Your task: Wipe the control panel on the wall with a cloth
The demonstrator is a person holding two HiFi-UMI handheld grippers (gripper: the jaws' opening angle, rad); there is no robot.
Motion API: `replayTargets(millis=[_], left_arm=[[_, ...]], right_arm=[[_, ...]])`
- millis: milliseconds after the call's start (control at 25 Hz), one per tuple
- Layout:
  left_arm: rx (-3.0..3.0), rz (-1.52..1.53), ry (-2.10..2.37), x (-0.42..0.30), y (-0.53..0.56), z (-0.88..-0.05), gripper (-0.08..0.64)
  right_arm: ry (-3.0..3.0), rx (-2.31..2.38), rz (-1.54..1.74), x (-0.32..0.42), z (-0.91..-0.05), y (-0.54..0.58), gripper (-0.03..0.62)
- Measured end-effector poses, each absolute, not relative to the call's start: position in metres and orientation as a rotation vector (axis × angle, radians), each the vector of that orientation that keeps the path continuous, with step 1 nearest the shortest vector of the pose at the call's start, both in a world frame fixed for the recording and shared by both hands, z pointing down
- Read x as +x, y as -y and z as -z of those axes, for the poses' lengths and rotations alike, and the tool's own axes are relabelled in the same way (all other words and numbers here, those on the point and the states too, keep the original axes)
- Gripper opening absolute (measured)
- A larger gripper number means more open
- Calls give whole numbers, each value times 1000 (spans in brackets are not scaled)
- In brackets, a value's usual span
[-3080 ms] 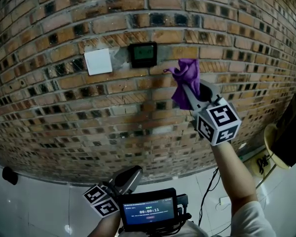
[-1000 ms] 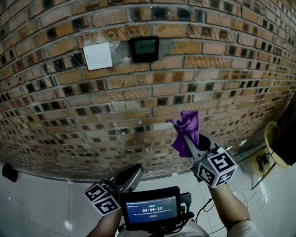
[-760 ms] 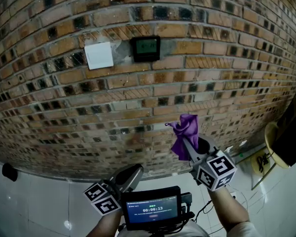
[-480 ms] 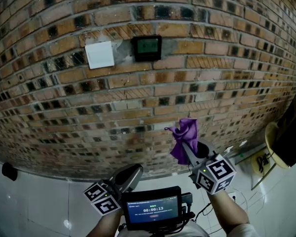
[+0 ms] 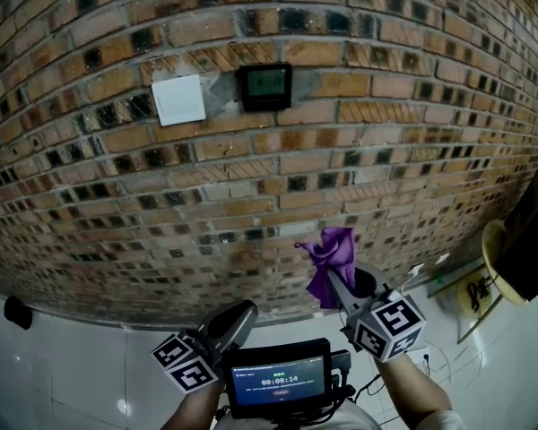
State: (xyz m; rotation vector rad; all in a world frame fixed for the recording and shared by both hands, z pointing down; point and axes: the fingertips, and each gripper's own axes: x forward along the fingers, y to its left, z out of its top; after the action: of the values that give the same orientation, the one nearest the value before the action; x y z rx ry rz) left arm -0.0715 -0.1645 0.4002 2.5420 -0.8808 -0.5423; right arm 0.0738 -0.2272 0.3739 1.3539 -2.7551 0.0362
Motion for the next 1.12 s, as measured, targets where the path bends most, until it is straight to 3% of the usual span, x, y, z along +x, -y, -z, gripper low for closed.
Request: replayTargets(millis=[1120], left_arm=[[2527,541,878,-70,156,-400,18]], right_arm=[[2724,1288,-124,73,-409,194,84]])
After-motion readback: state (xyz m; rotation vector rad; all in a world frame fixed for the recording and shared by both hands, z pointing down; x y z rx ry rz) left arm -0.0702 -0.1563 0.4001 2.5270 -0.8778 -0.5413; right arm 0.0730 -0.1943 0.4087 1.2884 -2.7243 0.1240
